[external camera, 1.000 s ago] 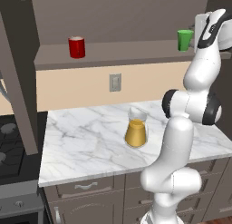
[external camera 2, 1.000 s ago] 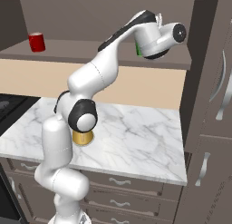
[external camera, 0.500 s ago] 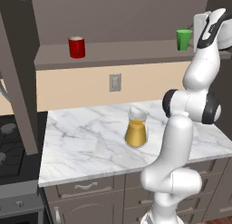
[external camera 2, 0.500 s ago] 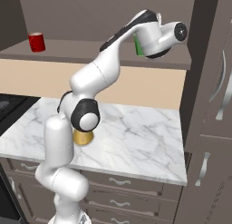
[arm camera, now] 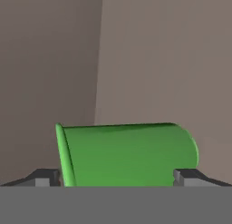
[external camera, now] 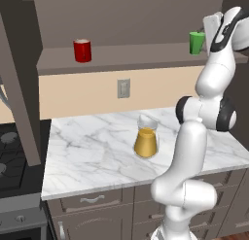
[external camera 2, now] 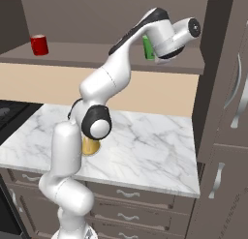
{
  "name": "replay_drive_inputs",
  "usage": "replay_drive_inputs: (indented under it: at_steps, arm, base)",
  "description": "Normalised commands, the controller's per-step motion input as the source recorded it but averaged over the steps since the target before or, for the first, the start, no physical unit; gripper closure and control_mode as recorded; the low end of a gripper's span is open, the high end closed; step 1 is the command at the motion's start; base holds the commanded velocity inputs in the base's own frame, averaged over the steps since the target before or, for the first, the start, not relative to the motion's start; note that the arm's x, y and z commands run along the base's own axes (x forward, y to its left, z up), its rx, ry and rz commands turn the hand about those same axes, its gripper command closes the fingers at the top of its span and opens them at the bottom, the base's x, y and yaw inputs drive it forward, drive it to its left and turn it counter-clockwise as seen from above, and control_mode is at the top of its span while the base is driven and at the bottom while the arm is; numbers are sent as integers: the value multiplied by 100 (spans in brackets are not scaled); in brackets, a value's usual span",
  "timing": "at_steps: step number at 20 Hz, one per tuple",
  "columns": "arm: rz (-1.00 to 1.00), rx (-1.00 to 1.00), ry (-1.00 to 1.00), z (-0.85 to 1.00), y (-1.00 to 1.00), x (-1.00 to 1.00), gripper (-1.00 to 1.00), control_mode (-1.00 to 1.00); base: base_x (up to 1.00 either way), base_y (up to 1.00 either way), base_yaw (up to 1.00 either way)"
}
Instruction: There is a tray on the dining counter. Grab the cup, mug, and pitcher and place them on the tray. The pitcher may be placed next to the tray if it cannot fit the tray.
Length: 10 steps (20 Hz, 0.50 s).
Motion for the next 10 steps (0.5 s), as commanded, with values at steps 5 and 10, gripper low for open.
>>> replay_drive_inputs:
  at_steps: [5,10]
  arm:
    - [5,-3,22,-11,6,0,-100,-100]
    - [0,-2,23,-17,0,0,-100,-100]
  base:
    - [0,0,0]
    - [0,0,0]
